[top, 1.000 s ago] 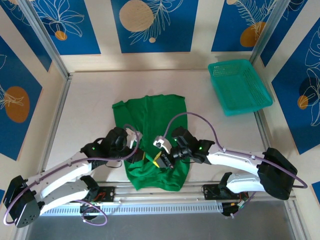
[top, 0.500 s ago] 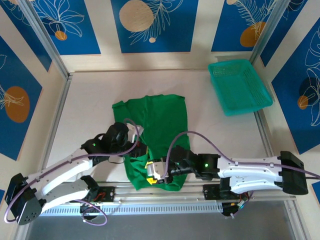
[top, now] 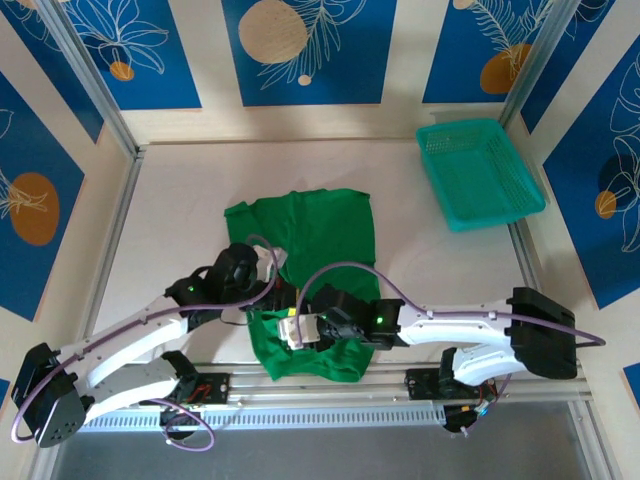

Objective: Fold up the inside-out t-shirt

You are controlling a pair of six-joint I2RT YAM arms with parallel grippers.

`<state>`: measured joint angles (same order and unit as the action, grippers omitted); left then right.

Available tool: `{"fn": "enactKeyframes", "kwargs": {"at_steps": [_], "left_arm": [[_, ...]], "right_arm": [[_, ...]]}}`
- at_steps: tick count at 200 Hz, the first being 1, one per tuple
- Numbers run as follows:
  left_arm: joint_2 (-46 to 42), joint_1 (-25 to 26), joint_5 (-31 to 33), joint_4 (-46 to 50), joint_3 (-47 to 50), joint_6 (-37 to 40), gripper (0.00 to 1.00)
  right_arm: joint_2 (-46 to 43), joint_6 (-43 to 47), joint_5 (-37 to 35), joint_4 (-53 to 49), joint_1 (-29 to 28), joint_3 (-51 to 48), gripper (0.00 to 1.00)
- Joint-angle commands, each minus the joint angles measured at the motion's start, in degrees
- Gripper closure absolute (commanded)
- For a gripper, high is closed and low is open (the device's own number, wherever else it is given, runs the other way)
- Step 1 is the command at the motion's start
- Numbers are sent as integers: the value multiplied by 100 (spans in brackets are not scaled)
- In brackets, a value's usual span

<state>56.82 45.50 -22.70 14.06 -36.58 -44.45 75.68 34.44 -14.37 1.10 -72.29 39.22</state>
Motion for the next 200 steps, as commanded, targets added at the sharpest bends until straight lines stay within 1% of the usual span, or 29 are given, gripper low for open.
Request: {"fn": "enactKeyframes", "kwargs": {"at_steps": [1,10,28,65,70,95,121,146,169,200], "left_arm": [[-66,28,-263,-311,129,-248,100],[-77,25,-206,-305,118,-165,100],[-24,2,-71,29,-37,15,100],[79,-12,64,-64,-16,19,100],[99,-14,64,-31,-44,46,100],[122,-14,280,44,-77,85,100],[246,-34,368,-22,-128,103,100],[391,-32,543,-162,-126,-50,100],[582,-46,879,-72,-243,-234,100],[832,-46,1296,27,-483,-257,100]], "right_arm": [[194,-96,-147,362,36,3,56],[244,-111,-144,409,20,-11,61],[280,-131,-83,380,-26,18,75],[-130,-106,514,62,-48,-2,82],[-214,-127,594,-8,-53,-22,84],[-677,-165,940,-317,-39,-71,100],[-990,-128,1272,-492,-70,-143,100],[-1016,80,1195,-745,-260,-129,100],[-821,331,722,-1146,-806,120,100],[-157,547,100,-2305,-1516,917,100]]}}
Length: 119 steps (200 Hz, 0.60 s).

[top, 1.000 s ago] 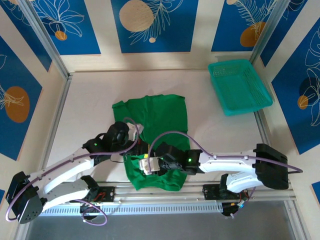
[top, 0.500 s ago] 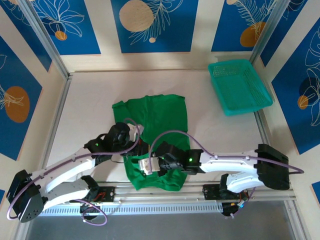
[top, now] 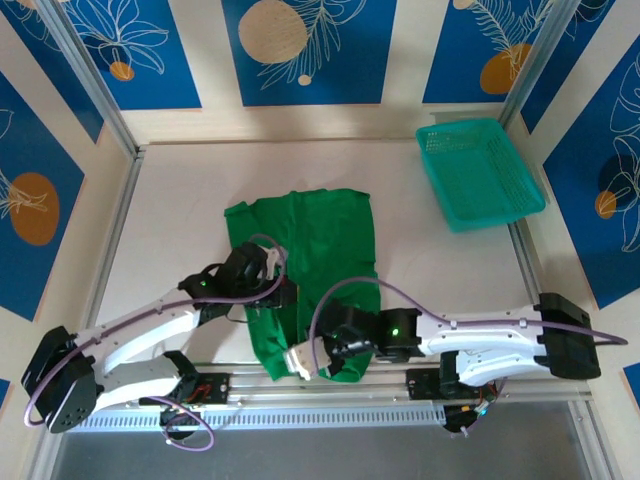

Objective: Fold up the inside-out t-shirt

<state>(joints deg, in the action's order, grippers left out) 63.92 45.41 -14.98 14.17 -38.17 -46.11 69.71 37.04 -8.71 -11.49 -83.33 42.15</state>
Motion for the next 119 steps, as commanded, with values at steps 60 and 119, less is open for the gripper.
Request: {"fn": "enactKeyframes", "kwargs": {"at_steps": [60,119], "left_arm": [[155,-46,614,-116,-451,90,100],[-693,-213,1455,-26,-252,231,100]], "right_arm": [[1616,-19,-493,-825,-690,1177,100],[737,-293,416,85,16,873,100]]}}
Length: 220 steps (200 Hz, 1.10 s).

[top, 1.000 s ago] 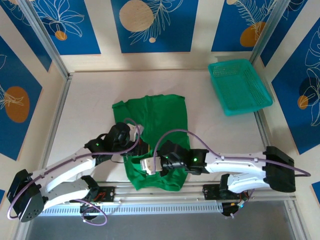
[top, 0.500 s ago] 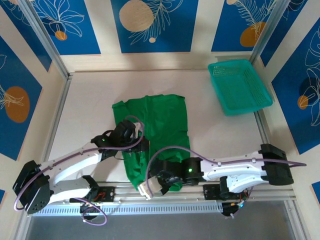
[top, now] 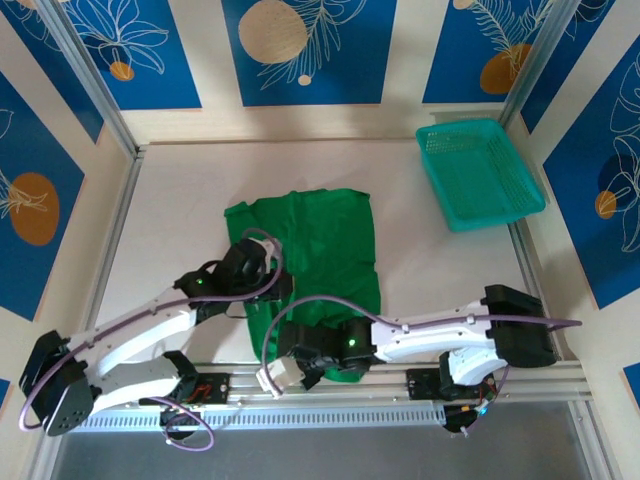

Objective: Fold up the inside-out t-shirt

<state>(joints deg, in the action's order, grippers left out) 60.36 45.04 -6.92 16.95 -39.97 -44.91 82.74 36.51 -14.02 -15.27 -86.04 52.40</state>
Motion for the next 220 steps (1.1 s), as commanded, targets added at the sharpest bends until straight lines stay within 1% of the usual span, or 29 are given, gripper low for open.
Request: {"fn": "enactKeyframes", "kwargs": {"at_steps": [1,18,27,46,57,78,104,117,149,179,201,220], "left_arm": [[-352,-182,666,-300,-86,117,100],[-348,-258,831,-327,-281,239,100],[-235,-283,850,-376,-452,429,100],[198,-319,1024,-181,-1003,599,100],[482,-337,1017,-250,-1288,666,100],[1023,-362,990,-339,-1791,502,100],[1535,-357,772,-407,-2226,202,100],[1735,-368,635,-524,-2338,113,100],[2000,-372,534,-359,-2499,42,100],[2120,-366,383,-304,-2479,86,100],[2169,-368,234,-435,-2428,87,100],[2161,-374,139,-370,-2518,134,100]], "right_arm": [[-601,-250,977,459,319,-156,100],[-1188,-411,1515,529,884,-352,100],[-1547,-475,1712,634,1165,-515,100],[-2283,-662,2264,767,1823,-733,100],[-2644,-758,2573,828,2207,-822,100],[-3105,-886,2959,775,2764,-826,100],[-3459,-792,3353,438,3113,-694,100],[-3710,-850,3503,465,3353,-751,100],[-4253,-1053,4088,401,3871,-850,100],[-4652,-1712,4638,1020,4472,-1087,100],[-4539,-1558,4855,736,4470,-954,100],[-4389,-1537,4676,732,4352,-1041,100]]}}
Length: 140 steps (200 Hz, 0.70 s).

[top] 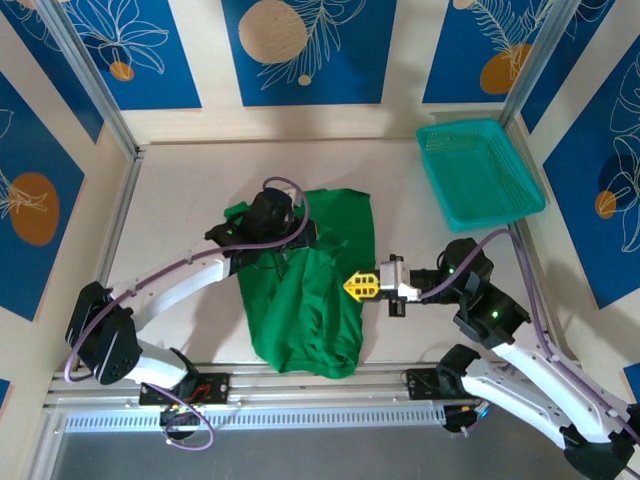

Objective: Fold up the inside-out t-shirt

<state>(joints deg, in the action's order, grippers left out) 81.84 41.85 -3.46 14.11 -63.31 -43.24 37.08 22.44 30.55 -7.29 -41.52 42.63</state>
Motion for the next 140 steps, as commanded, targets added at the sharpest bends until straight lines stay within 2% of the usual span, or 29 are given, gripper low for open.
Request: {"fn": "enactKeyframes", "kwargs": {"at_steps": [1,10,19,23,35,42,49,57,62,79,102,140], "left_arm": [[10,-54,-207,-76,-183,-29,100],[-40,-54,-176,-42,-190,-7,100],[-95,-55,-138,-67,-148,6,100],[-112,-54,-141,-89,-128,24,100],[-142,-54,-186,-95,-127,44,100],[-151,-55,-245,-55,-145,28,100],[-156,-58,-326,-22,-164,7,100],[-164,-54,-418,-34,-143,-29,100],[-164,-54,-467,-56,-118,-50,100],[-161,-54,-604,-154,-52,-88,100],[-153,-54,-679,-56,-85,-102,100],[-134,-54,-900,-86,-53,-183,100]], "right_arm": [[186,-136,209,-64,-110,-67,100],[240,-256,-159,8,-147,-137,100],[285,-594,-920,197,-171,-280,100],[298,-838,-1290,326,-171,-358,92],[367,-1822,-2578,734,-143,-681,56],[418,-2548,-3340,792,-85,-830,42],[472,-3437,-4069,641,-14,-928,34],[514,-4371,-4520,336,106,-973,33],[545,-4657,-4422,172,269,-991,33],[756,-5147,-3424,-249,866,-984,27],[1280,-5833,-2303,-555,1532,-841,26],[2332,-6187,-1538,-342,1612,-492,26]]}}
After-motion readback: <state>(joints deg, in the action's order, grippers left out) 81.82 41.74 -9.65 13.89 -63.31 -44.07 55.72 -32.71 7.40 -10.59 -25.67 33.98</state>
